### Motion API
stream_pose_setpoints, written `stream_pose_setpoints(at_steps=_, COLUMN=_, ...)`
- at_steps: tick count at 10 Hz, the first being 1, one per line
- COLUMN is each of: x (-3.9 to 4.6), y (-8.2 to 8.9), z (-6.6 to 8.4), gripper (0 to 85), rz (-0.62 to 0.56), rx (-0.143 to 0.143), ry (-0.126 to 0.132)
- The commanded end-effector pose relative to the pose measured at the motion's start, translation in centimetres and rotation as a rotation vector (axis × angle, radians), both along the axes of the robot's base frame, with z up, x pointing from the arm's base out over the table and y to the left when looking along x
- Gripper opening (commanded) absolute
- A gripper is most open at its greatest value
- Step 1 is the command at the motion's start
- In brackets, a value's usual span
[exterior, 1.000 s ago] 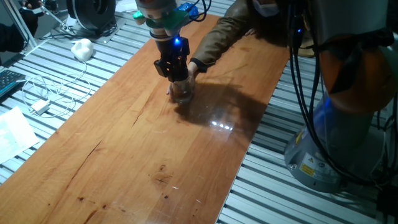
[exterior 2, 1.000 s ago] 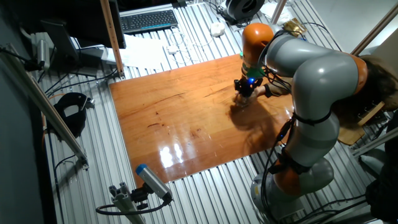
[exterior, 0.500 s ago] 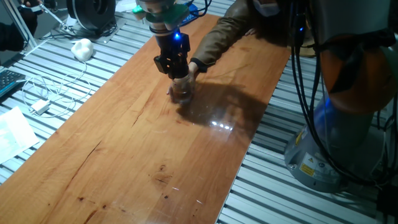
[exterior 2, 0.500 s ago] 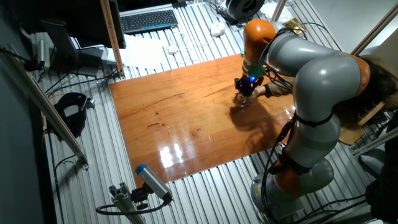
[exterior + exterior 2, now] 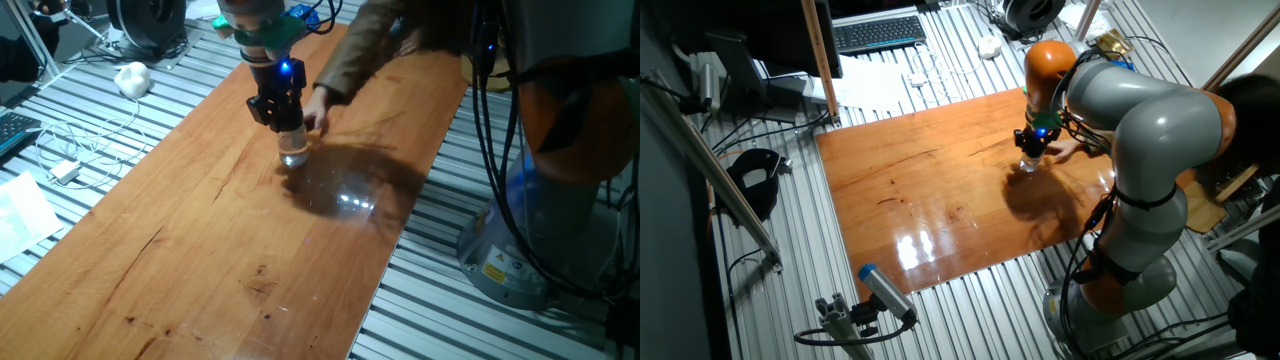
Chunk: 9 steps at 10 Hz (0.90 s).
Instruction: Unscrew the lid from the jar
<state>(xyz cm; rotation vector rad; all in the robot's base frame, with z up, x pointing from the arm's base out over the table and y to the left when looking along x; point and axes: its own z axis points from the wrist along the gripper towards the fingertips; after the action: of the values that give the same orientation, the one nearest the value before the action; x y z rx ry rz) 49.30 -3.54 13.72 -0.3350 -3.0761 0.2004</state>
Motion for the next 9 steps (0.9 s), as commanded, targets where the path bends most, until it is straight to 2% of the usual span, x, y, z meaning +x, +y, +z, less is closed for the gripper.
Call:
stream_pose_setpoints(at_steps=1, x=-0.01, y=0.0, z=0.0, gripper=68.0, rz=-0.002, rx=0.000, ry=0.000)
stream_pose_setpoints(at_steps=5, x=0.02, y=0.1, z=0.1, gripper=68.0, rz=-0.011, rx=0.001, ry=-0.001)
stream_pose_setpoints(at_steps=7, x=-0.29, y=0.0, z=1.1, gripper=68.0, rz=-0.025, rx=0.003, ry=0.006)
stream_pose_setpoints(at_steps=9, x=-0.92, y=0.1, z=2.5, gripper=34.0, rz=-0.027, rx=0.029, ry=0.047)
